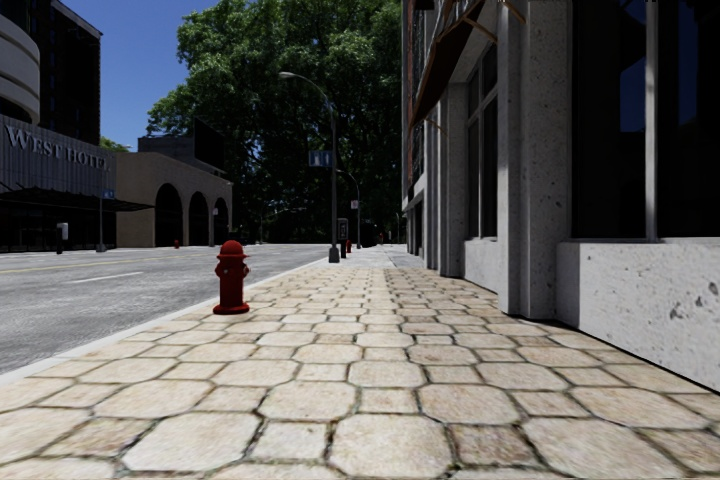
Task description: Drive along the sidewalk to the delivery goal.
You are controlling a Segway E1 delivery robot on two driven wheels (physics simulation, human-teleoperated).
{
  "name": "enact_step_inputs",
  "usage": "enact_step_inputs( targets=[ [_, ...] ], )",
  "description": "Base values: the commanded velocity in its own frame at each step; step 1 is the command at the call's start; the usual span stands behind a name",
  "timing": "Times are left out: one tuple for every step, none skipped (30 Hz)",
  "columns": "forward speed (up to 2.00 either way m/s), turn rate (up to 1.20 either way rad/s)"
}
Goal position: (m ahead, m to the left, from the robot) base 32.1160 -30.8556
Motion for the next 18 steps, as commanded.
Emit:
enact_step_inputs(
  targets=[
    [2.0,0.0],
    [2.0,-0.1],
    [2.0,-0.1],
    [2.0,-0.18],
    [2.0,-0.23],
    [2.0,-0.23],
    [2.0,-0.26],
    [2.0,-0.27],
    [2.0,-0.25],
    [2.0,-0.09],
    [2.0,-0.09],
    [2.0,0.0],
    [2.0,0.0],
    [2.0,0.0],
    [2.0,0.0],
    [2.0,0.0],
    [2.0,0.0],
    [2.0,0.0]
  ],
)
